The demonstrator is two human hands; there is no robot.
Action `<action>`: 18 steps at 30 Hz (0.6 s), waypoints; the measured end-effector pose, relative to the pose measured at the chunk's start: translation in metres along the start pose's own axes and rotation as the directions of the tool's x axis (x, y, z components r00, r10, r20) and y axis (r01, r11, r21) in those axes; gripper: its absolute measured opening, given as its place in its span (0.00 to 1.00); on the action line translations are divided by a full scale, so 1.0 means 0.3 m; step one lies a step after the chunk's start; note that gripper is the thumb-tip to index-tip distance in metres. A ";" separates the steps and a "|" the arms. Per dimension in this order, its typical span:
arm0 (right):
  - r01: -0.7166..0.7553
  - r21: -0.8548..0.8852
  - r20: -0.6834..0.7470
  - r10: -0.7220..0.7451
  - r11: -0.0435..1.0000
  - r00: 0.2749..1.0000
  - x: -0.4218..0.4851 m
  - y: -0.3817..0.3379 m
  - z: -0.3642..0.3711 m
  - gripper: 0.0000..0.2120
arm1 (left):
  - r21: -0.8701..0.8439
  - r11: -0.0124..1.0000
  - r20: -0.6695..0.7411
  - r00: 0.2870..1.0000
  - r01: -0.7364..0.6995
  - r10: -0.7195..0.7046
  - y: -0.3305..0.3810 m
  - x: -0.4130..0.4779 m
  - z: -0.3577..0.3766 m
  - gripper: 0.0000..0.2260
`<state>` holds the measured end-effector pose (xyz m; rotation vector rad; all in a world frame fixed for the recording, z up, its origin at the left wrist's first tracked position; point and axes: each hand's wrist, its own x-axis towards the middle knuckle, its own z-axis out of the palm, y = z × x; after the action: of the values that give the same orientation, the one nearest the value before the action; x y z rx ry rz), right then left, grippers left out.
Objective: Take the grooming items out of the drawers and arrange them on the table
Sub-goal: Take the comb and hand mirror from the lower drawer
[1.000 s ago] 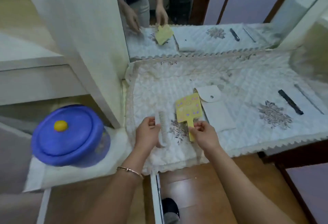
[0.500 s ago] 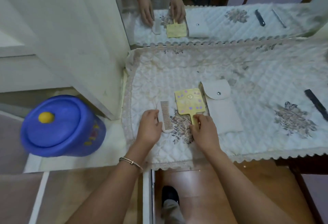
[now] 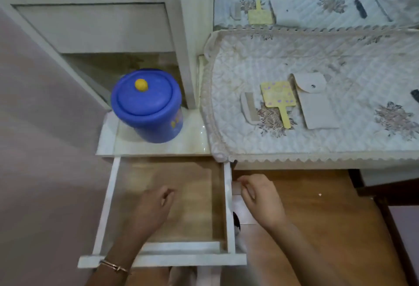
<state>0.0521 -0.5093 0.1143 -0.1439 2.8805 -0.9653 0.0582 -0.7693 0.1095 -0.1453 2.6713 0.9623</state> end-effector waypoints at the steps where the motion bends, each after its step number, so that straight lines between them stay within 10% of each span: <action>1: 0.000 -0.015 0.031 0.000 1.000 1.000 -0.048 -0.034 0.033 0.12 | 0.021 1.000 0.023 1.000 -0.005 0.004 -0.067 -0.052 -0.006 0.06; 8: -0.126 -0.092 0.209 0.142 0.988 0.967 -0.346 -0.213 0.283 0.12 | 0.110 0.983 0.128 0.983 -0.145 0.130 -0.408 -0.310 -0.046 0.11; 18: -0.178 -0.228 0.050 0.194 0.957 0.980 -0.435 -0.246 0.366 0.12 | 0.120 0.959 0.102 0.964 -0.256 0.244 -0.494 -0.351 -0.084 0.24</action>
<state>0.1992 -0.6174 0.0802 0.0741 2.8634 -0.5915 0.1810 -0.9003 0.0707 0.2644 2.7058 0.8346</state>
